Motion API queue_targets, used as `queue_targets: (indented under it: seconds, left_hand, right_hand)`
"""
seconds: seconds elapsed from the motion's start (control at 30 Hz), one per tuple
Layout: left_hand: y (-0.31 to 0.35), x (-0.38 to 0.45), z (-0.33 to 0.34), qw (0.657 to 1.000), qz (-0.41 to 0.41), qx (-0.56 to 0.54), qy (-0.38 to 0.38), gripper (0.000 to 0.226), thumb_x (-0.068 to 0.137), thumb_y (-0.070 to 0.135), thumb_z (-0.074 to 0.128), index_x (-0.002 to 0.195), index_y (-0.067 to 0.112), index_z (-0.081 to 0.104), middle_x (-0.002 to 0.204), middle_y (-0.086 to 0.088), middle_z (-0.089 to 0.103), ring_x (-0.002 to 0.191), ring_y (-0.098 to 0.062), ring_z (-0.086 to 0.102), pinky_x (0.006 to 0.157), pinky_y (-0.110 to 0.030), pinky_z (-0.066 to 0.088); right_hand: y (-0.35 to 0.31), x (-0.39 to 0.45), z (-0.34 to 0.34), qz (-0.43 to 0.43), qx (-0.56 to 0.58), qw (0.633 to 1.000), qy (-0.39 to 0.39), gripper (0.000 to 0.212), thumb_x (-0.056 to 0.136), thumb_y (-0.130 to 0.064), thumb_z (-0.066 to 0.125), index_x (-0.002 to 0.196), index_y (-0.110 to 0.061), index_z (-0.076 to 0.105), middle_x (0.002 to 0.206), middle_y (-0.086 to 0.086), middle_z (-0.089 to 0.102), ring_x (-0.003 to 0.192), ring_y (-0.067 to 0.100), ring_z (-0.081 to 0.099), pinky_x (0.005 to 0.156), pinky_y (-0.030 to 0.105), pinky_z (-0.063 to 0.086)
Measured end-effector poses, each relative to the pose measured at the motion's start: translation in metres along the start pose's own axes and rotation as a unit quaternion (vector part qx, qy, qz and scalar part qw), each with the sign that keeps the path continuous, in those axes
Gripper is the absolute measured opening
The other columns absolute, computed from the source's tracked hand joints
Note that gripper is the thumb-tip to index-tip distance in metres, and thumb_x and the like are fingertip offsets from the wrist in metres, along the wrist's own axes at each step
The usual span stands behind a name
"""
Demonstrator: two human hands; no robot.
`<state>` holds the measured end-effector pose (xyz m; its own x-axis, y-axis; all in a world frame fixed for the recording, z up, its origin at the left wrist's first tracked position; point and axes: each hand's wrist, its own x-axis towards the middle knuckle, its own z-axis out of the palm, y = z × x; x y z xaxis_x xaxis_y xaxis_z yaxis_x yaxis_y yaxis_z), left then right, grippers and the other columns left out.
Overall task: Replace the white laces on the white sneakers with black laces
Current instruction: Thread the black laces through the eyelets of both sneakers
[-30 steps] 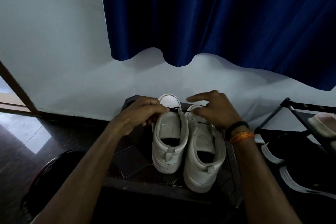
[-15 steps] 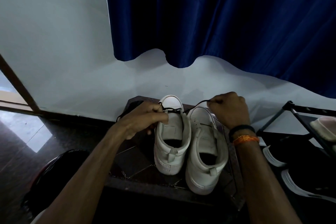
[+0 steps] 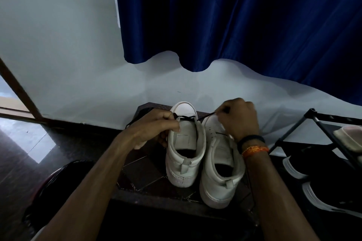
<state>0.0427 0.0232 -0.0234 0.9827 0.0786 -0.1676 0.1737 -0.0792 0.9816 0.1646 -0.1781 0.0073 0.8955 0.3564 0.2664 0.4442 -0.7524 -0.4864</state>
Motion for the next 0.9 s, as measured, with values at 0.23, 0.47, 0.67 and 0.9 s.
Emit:
queue_targets:
  seconds: [0.23, 0.47, 0.67, 0.9]
  left_hand:
    - [0.0, 0.0, -0.002, 1.0, -0.005, 0.004, -0.005, 0.051, 0.057, 0.034, 0.077, 0.085, -0.006, 0.061, 0.076, -0.012, 0.056, 0.069, -0.025, 0.057, 0.051, -0.03, 0.049]
    - [0.001, -0.002, -0.001, 1.0, -0.001, 0.004, -0.007, 0.04, 0.059, 0.032, 0.077, 0.081, 0.001, 0.064, 0.073, -0.01, 0.057, 0.067, -0.023, 0.058, 0.051, -0.03, 0.049]
    - [0.003, -0.003, 0.0, 1.0, -0.005, -0.014, 0.001, 0.01, 0.07, 0.014, 0.067, 0.063, 0.013, 0.06, 0.065, -0.003, 0.056, 0.062, -0.015, 0.058, 0.05, -0.027, 0.047]
    - [0.002, -0.003, -0.001, 1.0, -0.004, -0.014, 0.001, 0.023, 0.081, 0.003, 0.064, 0.061, 0.014, 0.059, 0.064, -0.002, 0.057, 0.061, -0.014, 0.058, 0.05, -0.027, 0.048]
  right_hand:
    - [0.001, -0.001, -0.014, 0.016, 0.064, 0.995, -0.079, 0.036, 0.082, -0.014, 0.073, 0.117, -0.024, 0.076, 0.118, -0.006, 0.071, 0.115, 0.016, 0.063, 0.099, 0.023, 0.046]
    - [-0.005, 0.0, 0.008, -0.072, 0.038, 0.98, -0.181, 0.016, 0.083, -0.028, 0.076, 0.097, -0.035, 0.08, 0.094, -0.016, 0.077, 0.097, 0.004, 0.067, 0.094, 0.034, 0.055]
    - [0.001, 0.0, -0.003, 0.026, 0.053, 0.998, -0.03, 0.021, 0.082, -0.016, 0.06, 0.075, -0.019, 0.08, 0.069, -0.001, 0.072, 0.079, 0.028, 0.068, 0.078, 0.037, 0.058]
    - [-0.008, -0.003, -0.005, 0.008, 0.106, 0.99, -0.096, 0.01, 0.085, -0.025, 0.071, 0.085, -0.025, 0.081, 0.073, -0.009, 0.072, 0.076, 0.015, 0.068, 0.075, 0.031, 0.058]
